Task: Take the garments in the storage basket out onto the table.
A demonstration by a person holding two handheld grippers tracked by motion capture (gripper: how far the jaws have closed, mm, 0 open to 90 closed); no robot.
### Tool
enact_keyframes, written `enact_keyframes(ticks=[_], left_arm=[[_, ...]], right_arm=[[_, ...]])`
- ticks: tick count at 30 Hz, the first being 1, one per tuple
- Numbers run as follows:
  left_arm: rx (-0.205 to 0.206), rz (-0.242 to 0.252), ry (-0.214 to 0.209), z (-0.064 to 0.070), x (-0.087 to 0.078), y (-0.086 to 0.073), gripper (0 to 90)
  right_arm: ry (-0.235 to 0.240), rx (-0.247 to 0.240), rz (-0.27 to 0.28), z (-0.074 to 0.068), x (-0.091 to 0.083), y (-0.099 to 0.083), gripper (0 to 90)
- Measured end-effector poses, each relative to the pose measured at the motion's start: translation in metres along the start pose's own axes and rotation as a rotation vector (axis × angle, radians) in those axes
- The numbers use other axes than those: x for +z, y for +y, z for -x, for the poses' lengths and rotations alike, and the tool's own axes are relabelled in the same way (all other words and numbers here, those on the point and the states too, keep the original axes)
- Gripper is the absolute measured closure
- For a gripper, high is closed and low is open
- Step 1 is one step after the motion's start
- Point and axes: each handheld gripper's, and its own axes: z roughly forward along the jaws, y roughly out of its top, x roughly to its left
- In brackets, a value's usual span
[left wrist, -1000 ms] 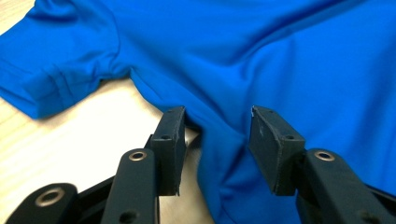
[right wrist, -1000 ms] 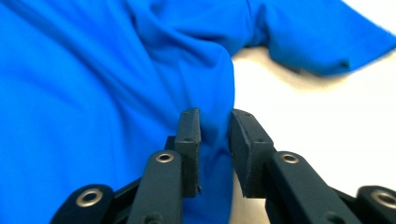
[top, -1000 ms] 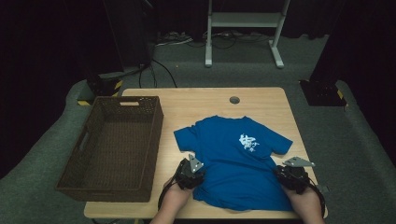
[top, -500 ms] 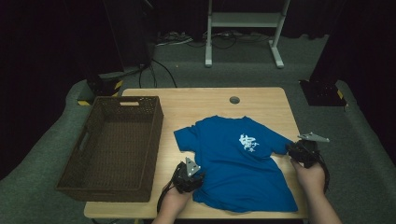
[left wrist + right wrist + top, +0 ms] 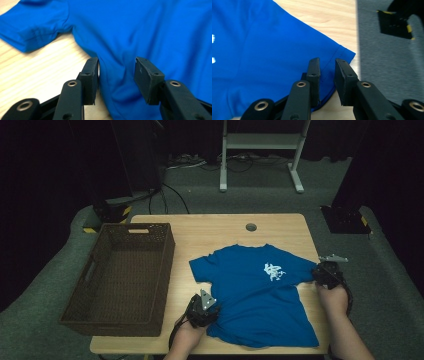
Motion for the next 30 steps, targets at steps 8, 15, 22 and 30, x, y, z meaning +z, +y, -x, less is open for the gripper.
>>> enact_keyframes(ticks=[8,15,22,30], left_arm=[[0.018,-0.004,0.014,0.002,-0.001,0.003,51.9],[0.008,0.032,0.042,-0.003,-0.007,0.008,53.8],[-0.005,0.069,0.121,-0.024,-0.002,0.037,55.2],[-0.061,0.018,0.218,-0.071,0.028,0.059,56.9]], right_arm=[[0.021,-0.010,0.045,-0.002,-0.016,0.001,70.8],[0.067,0.015,0.110,-0.010,-0.046,-0.021,73.6],[0.100,0.021,0.086,-0.022,-0.033,-0.024,64.1],[0.108,0.004,0.032,-0.019,-0.023,-0.021,86.3]])
